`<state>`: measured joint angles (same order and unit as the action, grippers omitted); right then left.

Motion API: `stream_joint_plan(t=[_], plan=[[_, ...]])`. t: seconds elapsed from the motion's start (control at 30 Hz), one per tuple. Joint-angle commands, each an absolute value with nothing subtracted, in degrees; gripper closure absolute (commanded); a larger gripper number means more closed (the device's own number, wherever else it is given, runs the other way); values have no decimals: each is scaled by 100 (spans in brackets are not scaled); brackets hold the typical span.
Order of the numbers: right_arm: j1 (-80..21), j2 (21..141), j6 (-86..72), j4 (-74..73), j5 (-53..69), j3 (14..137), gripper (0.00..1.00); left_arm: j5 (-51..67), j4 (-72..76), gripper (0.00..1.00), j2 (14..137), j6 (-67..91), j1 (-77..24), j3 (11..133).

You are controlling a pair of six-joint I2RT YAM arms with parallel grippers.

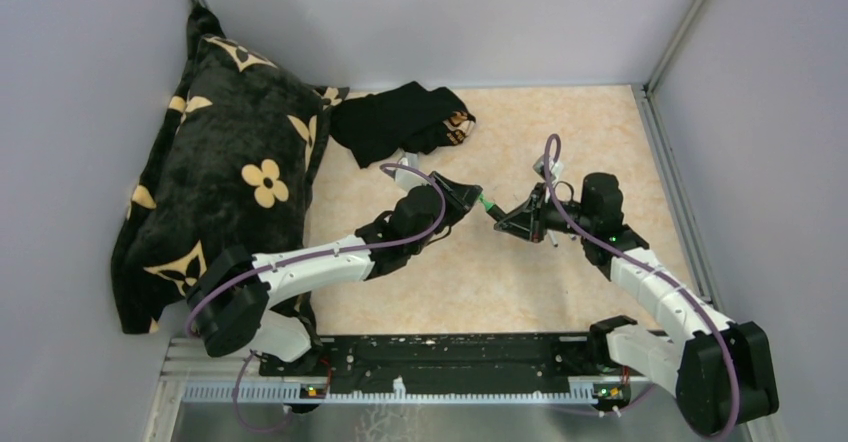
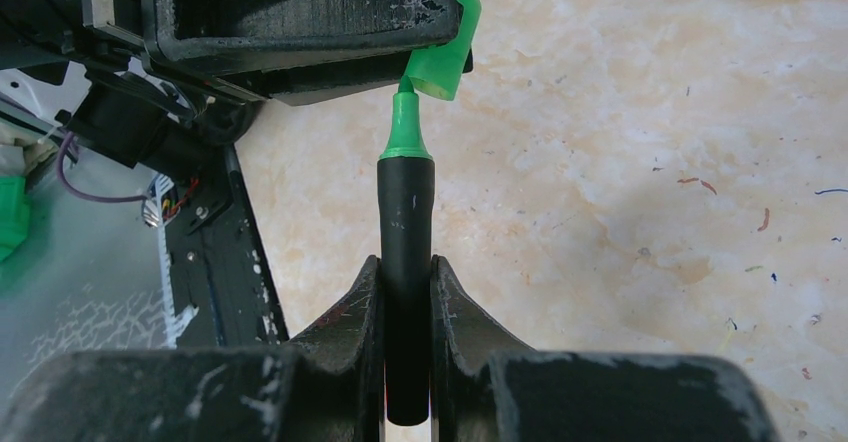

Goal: Insert the pens into the pen caps
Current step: Insert the pen cap onto the pen.

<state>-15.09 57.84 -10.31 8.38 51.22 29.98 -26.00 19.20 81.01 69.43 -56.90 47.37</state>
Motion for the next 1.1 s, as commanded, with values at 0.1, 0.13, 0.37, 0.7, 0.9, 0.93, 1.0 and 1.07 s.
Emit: stream_joint_plan(t=[0.1,0.13,0.37,0.7,0.9,0.93,1.0,1.07], plan=[[-1480,5886,-1247,1227,5098,2919,100,-2795,1674,100,8141,7170,-5765,4928],[-1485,5893,-1253,1234,5090,2914,100,-2795,1670,100,8141,7163,-5773,4933],[-1509,5906,-1286,1269,5064,2901,100,-2832,1675,100,8121,7163,-5783,4943],[-1500,5921,-1742,1538,4844,2883,100,-2843,1619,100,8205,7240,-5859,4951],[-1506,5967,-2240,1802,4719,2792,100,-2923,1601,100,8377,7179,-5954,5107],[-1511,5975,-2306,1815,4669,2780,100,-2953,1604,100,8398,7153,-5969,5132],[-1510,5980,-2424,1840,4581,2784,100,-3014,1581,100,8442,7097,-6013,5185],[-1509,5993,-2579,1868,4506,2777,100,-3068,1540,100,8497,7048,-6062,5254]])
